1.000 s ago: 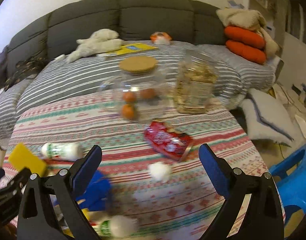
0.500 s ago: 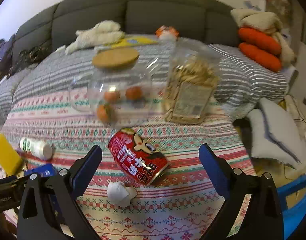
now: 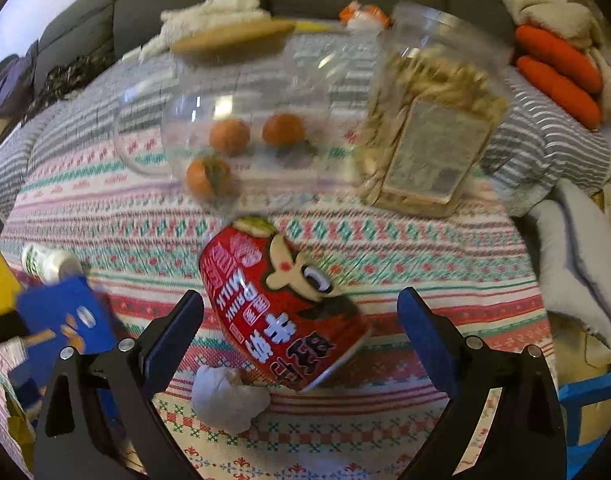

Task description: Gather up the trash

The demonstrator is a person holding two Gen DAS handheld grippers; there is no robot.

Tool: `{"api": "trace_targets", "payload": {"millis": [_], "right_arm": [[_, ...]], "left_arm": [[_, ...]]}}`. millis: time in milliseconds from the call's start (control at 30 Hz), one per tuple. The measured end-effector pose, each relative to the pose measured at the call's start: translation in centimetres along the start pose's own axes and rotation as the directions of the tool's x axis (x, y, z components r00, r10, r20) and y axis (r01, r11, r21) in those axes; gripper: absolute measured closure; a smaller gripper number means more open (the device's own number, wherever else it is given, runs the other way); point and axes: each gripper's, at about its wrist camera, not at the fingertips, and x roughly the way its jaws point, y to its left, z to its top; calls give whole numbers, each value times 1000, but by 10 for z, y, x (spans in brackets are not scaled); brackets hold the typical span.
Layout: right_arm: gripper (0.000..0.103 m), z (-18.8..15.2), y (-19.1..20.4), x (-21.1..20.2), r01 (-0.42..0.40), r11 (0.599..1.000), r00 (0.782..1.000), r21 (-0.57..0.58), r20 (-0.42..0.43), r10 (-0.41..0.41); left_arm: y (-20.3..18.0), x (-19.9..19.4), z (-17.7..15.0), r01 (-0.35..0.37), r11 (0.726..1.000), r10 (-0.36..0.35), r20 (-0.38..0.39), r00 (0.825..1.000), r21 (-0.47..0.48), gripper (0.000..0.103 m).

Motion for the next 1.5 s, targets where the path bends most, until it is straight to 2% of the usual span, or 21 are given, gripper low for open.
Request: {"api": "trace_targets", "payload": {"millis": [100,167,200,233,367,400,433,500,567,667,733,800,833,900,933,1000,1033,1067,1233,1500], "right_arm": [[9,-4,3,11,36,999,999,-28,-31,-37],[20,-5,2,13,16,1000,999,-9,-31,-16],[33,-5,2,14,-21,1000,999,15,-43,21],[45,-5,2,14,-23,999,998,22,-49,24],[49,-6,2,5,-30,999,999,39,-25,31],[50,-6,2,1,-31,998,999,47,-14,32],[50,-6,2,-3,-30,998,1000,50,-2,31],[50,-5,3,-14,-40,998,999,52,30,39],[51,-3,2,-21,-51,997,997,49,52,49],[51,-3,6,-26,-54,998,996,31,66,52],[51,-5,5,-23,-61,997,997,37,54,59],[49,-7,0,-16,-83,994,996,69,23,82],[40,-7,-3,-11,-93,992,996,84,11,92],[23,-8,-9,-6,-95,989,995,116,14,94],[22,-9,-12,-5,-91,987,996,130,25,89],[24,-8,-16,-2,-106,982,994,155,23,104],[40,-7,-17,-1,-127,979,992,162,21,125],[39,-6,-16,0,-145,976,989,163,16,144],[40,-3,2,-5,-108,988,994,114,22,106],[40,9,17,-44,-91,990,989,105,128,78]], "left_arm": [[-8,-11,-1,26,999,-26,9,1000,44,95],[-8,-16,-1,17,999,-18,28,999,48,95],[-10,-16,-1,6,998,-8,39,999,57,98],[-12,-17,-1,-7,998,4,51,999,69,99],[-4,-13,0,-17,999,16,18,1000,31,98],[3,-9,1,-18,1000,18,-6,1000,-7,85],[10,-5,2,-7,999,5,-28,1000,-50,63],[23,0,2,3,991,-10,-51,999,-137,42],[30,9,2,10,980,-28,-90,996,-200,41],[25,22,2,-3,975,-24,-121,992,-223,38],[21,33,5,-20,969,-14,-137,990,-247,31],[21,53,8,-27,950,-36,-194,980,-310,34],[20,59,7,-23,943,-49,-206,977,-331,49],[18,65,9,-23,942,-51,-209,977,-335,62],[16,63,11,-3,950,-58,-185,981,-313,74],[14,59,12,33,958,-81,-158,984,-284,81],[14,56,13,49,962,-92,-149,985,-268,84],[13,53,13,58,965,-97,-143,985,-256,86],[-1,28,13,97,986,-109,-85,990,-135,93],[-17,-21,17,98,995,-98,25,995,-9,95]]}}
